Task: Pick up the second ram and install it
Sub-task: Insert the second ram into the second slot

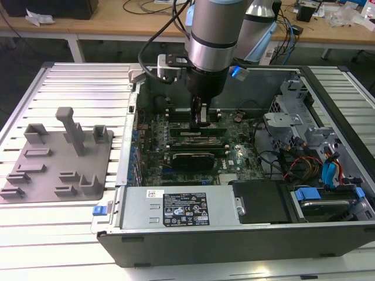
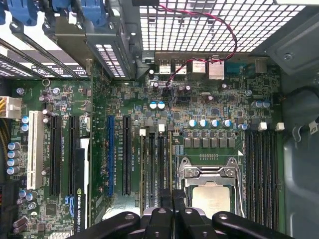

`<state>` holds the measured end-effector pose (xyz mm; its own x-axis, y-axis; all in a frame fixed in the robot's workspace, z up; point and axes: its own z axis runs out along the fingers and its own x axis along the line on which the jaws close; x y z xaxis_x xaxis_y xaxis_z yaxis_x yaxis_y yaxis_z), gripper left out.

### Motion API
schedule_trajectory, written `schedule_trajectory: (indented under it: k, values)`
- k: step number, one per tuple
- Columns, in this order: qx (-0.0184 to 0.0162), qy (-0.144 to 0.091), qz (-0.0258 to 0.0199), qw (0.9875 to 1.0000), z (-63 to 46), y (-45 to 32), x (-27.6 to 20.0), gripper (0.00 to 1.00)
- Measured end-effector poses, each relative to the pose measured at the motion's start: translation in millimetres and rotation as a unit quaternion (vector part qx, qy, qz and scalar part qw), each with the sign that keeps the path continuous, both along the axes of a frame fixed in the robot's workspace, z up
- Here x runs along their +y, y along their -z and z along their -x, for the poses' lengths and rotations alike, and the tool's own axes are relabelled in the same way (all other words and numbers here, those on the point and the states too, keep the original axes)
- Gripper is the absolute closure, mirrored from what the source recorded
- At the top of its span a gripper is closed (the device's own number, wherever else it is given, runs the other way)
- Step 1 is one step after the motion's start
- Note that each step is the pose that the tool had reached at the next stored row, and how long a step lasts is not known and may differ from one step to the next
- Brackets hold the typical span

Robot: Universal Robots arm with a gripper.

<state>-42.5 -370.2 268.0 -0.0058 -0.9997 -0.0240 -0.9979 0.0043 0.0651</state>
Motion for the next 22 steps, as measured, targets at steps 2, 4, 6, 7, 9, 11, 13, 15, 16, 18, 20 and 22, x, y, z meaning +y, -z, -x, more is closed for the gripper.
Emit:
schedule_trajectory:
  k: [2,4,6,7,9,11,13,15,16,18,20,22]
  values:
    - [0.0000,0.000,0.0000,1.0000,0.0,0.1,0.0,0.91]
    - [0.0000,0.000,-0.0001,1.0000,0.0,0.1,0.0,0.91]
    - [0.0000,0.000,-0.0001,1.0000,0.1,0.3,-1.1,0.91]
    - [0.0000,0.000,0.0000,1.0000,0.1,0.6,-3.3,0.91]
    - [0.0000,0.000,-0.0001,1.0000,0.1,3.0,-6.1,0.91]
    - [0.0000,0.000,0.0000,1.0000,0.1,3.3,-6.3,0.91]
    - [0.0000,0.000,0.0000,1.0000,0.1,8.7,-6.3,0.91]
    - [0.0000,0.000,-0.0001,1.0000,-0.4,11.6,-6.3,0.91]
    - [0.0000,0.000,-0.0001,1.0000,-0.9,13.6,-6.4,0.91]
    - [0.0002,0.000,-0.0001,1.0000,-1.2,17.4,-6.8,0.91]
    - [0.0004,0.000,0.0000,1.0000,-1.9,19.7,-7.4,0.91]
    - [0.0005,0.000,-0.0001,1.0000,-4.6,21.1,-7.6,0.91]
